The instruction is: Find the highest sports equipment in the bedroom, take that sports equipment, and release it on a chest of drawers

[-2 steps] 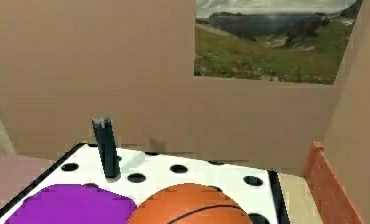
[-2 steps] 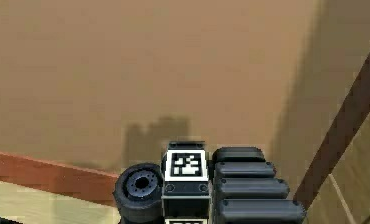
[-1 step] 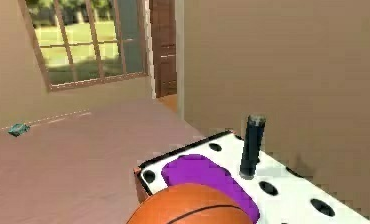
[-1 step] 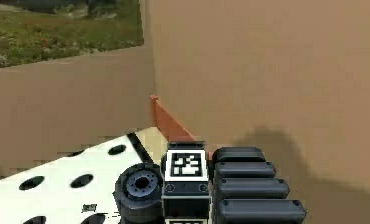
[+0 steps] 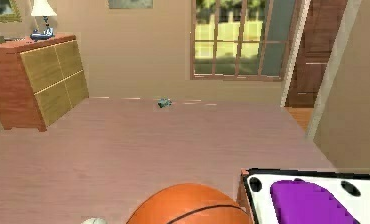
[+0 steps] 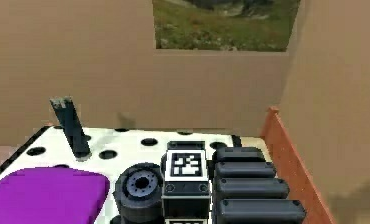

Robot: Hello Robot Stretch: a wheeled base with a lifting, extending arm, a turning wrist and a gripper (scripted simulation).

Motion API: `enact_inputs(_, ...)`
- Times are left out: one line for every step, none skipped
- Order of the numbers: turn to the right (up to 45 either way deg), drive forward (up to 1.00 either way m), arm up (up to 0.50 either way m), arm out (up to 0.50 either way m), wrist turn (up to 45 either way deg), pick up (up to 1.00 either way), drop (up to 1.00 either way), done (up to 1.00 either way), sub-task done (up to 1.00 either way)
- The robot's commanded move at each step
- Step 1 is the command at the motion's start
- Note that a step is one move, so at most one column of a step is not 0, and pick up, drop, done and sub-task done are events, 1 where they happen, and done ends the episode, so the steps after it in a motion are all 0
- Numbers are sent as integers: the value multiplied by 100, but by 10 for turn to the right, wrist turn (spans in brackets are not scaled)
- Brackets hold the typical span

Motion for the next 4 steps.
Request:
enact_inputs(0, 40, 0, 0, 0, 0, 0, 0, 0)
enact_inputs(-30, 0, 0, 0, 0, 0, 0, 0, 0)
enact_inputs(0, 80, 0, 0, 0, 0, 0, 0, 0)
enact_inputs(450, 0, 0, 0, 0, 0, 0, 0, 0)
